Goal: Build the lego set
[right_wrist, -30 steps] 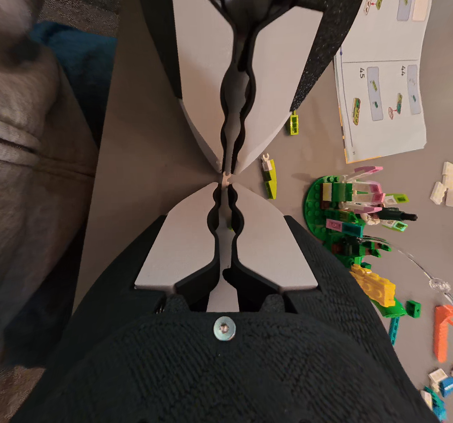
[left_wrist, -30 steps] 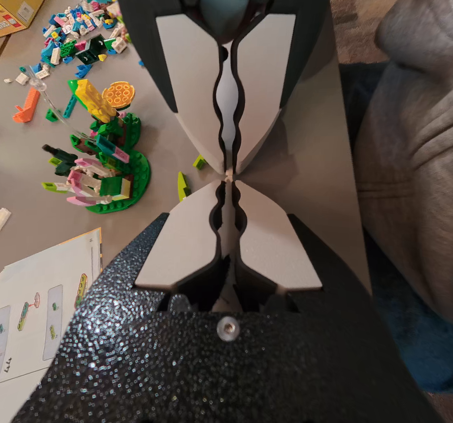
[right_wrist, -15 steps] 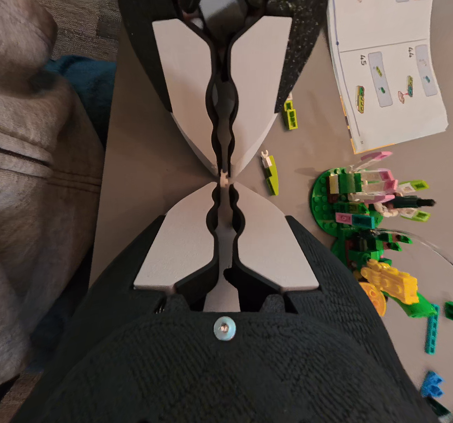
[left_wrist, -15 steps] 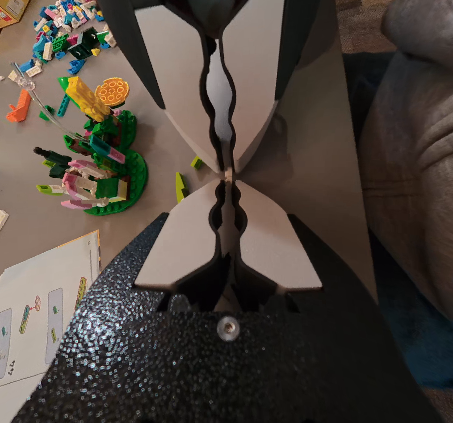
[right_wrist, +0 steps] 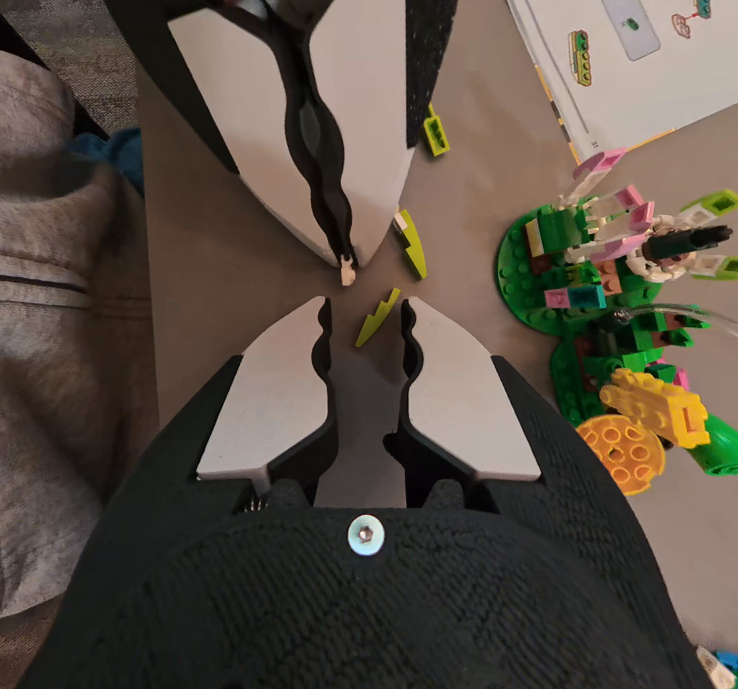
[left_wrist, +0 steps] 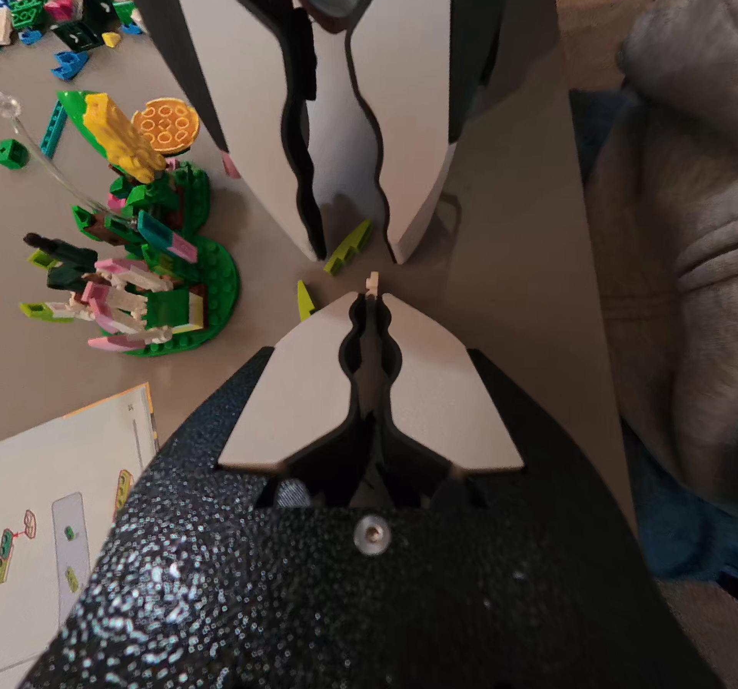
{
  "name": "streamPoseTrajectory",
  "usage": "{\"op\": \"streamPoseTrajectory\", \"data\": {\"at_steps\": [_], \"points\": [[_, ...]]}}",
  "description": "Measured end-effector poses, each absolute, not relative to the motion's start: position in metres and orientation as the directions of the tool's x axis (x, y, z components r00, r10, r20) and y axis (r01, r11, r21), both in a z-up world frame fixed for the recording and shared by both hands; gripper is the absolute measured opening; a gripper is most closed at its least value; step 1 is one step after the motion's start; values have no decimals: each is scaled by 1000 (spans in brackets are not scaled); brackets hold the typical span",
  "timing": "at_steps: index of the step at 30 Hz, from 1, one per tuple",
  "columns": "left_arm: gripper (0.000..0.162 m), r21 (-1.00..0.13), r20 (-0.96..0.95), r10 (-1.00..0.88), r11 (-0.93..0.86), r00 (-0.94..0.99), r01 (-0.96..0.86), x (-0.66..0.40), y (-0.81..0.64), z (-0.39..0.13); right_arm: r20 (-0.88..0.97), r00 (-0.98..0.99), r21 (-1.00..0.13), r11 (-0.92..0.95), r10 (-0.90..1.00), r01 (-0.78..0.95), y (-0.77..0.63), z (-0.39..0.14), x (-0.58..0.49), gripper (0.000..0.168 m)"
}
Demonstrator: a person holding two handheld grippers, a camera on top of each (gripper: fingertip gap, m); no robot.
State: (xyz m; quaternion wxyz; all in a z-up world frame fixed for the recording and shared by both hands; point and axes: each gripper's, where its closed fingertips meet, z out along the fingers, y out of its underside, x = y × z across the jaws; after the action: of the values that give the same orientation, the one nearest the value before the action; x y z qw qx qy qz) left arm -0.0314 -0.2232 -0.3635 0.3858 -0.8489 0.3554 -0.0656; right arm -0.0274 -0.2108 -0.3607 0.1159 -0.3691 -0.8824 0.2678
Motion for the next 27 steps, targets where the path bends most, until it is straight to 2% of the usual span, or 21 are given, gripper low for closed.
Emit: {"op": "streamPoseTrajectory", "data": {"at_steps": [27], "points": [[4,-599,-178,-743,-438,645,-670,-32,-214,-364,-24,-731,-575,589,682,568,-220,-363,-23,23]]}}
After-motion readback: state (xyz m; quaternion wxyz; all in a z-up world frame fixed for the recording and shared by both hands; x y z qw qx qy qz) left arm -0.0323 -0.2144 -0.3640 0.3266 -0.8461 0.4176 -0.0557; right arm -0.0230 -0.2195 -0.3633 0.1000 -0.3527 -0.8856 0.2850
